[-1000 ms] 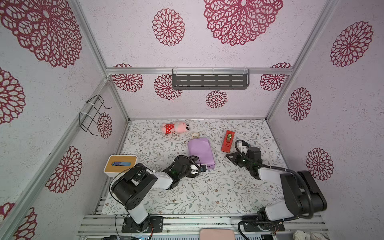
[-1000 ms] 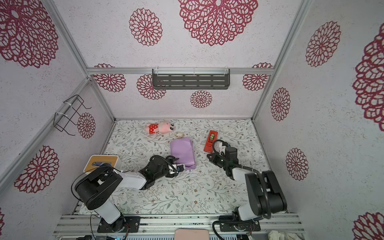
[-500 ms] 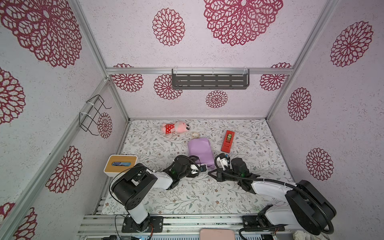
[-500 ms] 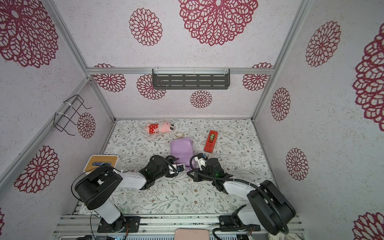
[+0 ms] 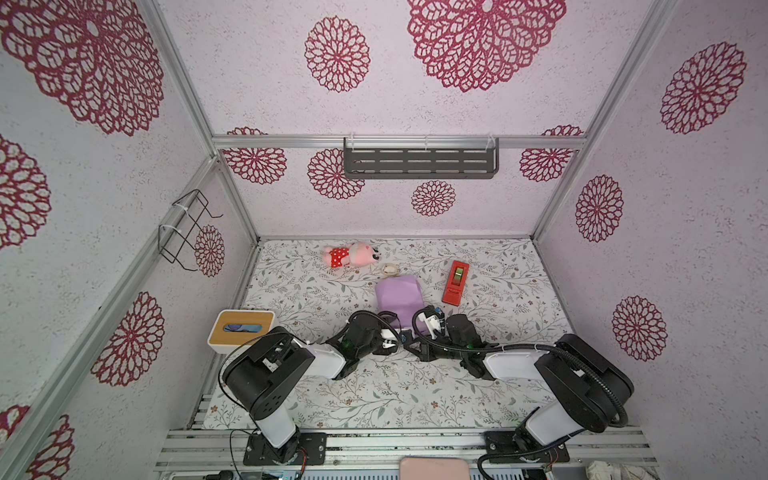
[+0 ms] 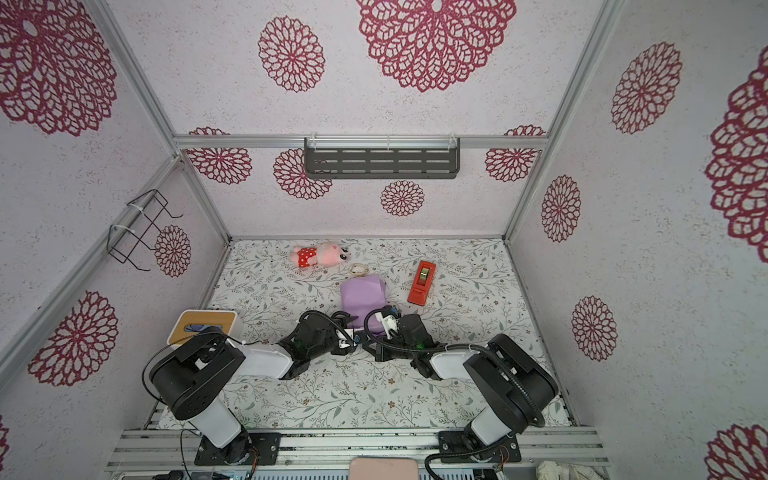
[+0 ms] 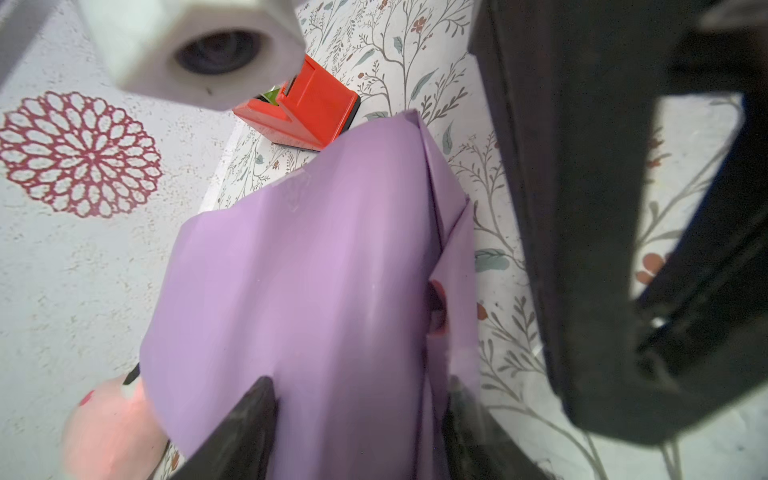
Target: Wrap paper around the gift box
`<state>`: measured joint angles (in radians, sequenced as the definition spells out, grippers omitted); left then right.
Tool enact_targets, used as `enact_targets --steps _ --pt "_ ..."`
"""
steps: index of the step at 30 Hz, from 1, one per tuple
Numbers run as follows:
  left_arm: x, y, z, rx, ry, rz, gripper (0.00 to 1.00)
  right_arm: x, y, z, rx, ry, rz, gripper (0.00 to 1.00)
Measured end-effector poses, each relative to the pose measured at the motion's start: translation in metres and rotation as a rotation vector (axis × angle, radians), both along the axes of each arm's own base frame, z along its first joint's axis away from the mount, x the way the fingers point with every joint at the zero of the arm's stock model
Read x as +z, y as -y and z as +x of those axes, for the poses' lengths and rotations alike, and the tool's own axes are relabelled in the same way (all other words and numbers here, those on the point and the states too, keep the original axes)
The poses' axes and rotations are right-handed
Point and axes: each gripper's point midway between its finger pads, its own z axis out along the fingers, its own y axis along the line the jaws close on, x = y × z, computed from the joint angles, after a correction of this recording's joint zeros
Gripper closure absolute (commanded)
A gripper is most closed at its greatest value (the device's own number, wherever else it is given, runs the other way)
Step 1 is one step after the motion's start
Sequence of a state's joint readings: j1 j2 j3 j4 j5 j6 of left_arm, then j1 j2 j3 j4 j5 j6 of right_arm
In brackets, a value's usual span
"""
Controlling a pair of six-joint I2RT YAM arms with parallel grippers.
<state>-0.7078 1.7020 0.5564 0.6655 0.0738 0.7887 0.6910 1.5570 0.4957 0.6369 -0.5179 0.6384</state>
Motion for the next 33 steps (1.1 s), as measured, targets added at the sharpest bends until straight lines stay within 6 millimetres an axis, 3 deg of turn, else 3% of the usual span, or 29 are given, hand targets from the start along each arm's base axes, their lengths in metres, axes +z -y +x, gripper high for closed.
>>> enact_targets --steps 33 --pt "0.0 0.0 0.0 0.0 0.0 0.0 0.36 -0.002 -0.002 0.014 -0.021 0.073 -0.011 1.0"
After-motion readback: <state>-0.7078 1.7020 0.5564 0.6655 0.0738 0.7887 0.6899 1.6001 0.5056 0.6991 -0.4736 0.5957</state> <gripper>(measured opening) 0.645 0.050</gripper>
